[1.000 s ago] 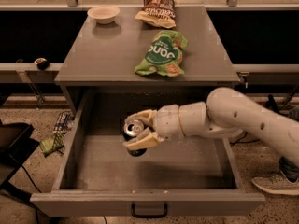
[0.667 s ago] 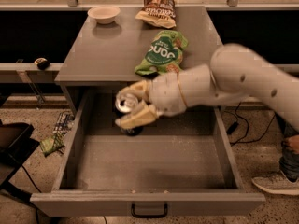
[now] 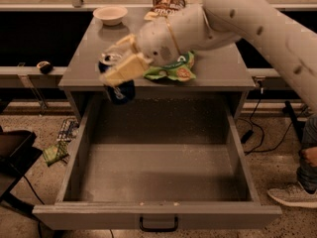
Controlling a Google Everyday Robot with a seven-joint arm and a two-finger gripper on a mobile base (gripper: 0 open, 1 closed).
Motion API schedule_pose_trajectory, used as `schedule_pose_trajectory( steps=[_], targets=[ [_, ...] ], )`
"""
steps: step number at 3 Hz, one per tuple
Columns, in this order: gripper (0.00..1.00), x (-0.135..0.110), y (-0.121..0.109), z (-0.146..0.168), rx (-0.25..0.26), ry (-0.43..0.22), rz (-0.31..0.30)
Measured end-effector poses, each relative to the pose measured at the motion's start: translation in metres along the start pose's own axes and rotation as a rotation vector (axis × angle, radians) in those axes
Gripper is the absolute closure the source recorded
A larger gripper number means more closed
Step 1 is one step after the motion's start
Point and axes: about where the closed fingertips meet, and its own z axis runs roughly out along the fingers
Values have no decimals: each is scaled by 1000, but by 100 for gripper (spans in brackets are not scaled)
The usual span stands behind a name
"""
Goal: Pick pepsi can from top drawer and place on counter
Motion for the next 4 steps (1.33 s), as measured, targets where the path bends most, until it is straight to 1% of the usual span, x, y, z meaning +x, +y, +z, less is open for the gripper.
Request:
schedule_pose_trajectory(
  steps=[1, 2, 3, 4],
  targets=[
    [100, -39, -90, 21, 51, -150, 54],
    [100, -71, -156, 19, 168, -269, 19],
    [100, -67, -203, 10, 300, -253, -14],
    [100, -14, -237, 31, 346, -182, 47]
  ],
)
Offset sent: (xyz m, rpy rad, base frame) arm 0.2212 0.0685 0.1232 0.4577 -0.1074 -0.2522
